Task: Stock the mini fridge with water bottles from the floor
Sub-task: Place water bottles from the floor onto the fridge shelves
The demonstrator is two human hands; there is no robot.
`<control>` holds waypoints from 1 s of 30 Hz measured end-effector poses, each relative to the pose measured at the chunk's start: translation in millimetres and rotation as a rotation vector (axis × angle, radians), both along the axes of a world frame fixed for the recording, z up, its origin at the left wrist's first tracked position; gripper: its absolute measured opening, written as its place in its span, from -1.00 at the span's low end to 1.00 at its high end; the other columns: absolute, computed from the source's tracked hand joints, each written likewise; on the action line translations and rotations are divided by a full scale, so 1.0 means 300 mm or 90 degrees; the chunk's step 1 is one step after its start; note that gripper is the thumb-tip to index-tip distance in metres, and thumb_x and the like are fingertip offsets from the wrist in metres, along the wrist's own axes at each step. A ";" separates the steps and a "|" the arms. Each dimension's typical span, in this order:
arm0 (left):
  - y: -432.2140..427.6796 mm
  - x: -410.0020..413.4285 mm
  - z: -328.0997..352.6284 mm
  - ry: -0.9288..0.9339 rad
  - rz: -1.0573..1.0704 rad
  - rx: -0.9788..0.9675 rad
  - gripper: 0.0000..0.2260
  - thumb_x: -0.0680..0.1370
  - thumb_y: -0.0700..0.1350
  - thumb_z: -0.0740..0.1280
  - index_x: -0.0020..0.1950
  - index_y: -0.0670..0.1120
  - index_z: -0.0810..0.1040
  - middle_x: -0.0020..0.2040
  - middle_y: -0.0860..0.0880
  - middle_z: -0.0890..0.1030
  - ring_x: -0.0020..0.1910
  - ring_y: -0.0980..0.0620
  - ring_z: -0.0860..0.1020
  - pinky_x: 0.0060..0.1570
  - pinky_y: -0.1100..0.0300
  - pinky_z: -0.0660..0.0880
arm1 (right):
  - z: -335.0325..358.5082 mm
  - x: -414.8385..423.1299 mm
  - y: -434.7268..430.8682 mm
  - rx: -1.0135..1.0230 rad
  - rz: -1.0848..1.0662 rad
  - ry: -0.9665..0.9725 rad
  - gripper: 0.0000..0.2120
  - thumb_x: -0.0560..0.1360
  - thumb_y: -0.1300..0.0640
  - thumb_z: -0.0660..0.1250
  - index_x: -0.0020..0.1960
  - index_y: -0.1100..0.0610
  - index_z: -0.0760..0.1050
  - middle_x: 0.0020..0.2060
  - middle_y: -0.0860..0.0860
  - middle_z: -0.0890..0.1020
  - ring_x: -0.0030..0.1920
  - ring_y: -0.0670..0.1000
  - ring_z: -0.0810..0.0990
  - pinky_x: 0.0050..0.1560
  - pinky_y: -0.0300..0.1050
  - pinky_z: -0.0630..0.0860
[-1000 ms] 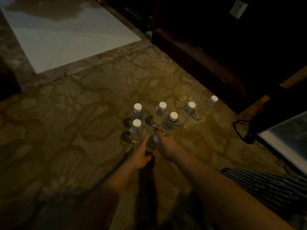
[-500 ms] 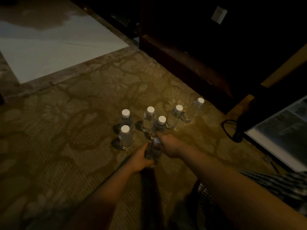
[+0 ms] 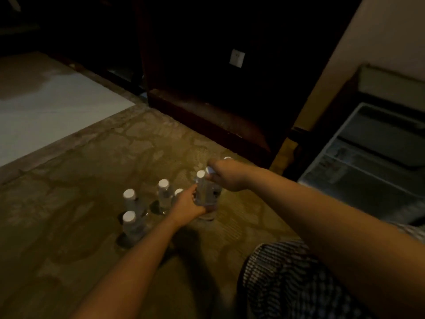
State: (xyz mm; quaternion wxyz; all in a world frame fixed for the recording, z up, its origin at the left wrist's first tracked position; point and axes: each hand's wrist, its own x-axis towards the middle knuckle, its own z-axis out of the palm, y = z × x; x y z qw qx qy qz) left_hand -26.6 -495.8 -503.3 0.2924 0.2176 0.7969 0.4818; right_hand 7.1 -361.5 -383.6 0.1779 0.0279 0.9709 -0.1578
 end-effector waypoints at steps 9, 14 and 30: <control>0.305 0.032 0.281 0.113 -0.032 0.112 -0.67 0.30 -0.12 0.54 -0.08 0.18 0.51 -0.06 0.02 0.64 0.01 0.01 0.60 0.06 0.01 0.56 | 0.254 0.136 0.298 -0.033 -0.107 0.181 -0.67 0.55 -0.06 0.22 0.15 0.19 0.41 -0.06 0.04 0.46 -0.07 0.05 0.45 -0.13 -0.09 0.33; 0.504 0.111 0.388 0.159 -0.100 0.147 -0.71 0.30 -0.08 0.54 -0.10 0.17 0.52 -0.13 0.11 0.63 -0.06 0.06 0.59 -0.02 0.05 0.55 | 0.334 0.290 0.473 -0.088 -0.182 0.259 -0.65 0.49 0.00 0.34 0.18 0.16 0.42 0.04 0.07 0.53 -0.04 0.01 0.47 -0.10 -0.15 0.35; 1.183 0.380 0.447 0.180 -0.337 0.118 -0.64 0.34 -0.15 0.50 0.11 -0.12 0.54 -0.08 0.00 0.60 -0.03 0.04 0.57 -0.01 0.17 0.50 | 0.252 0.703 1.048 -0.262 -0.438 0.268 -0.68 0.50 0.05 0.33 0.22 0.09 0.40 -0.04 0.01 0.57 -0.07 -0.03 0.58 -0.12 -0.19 0.58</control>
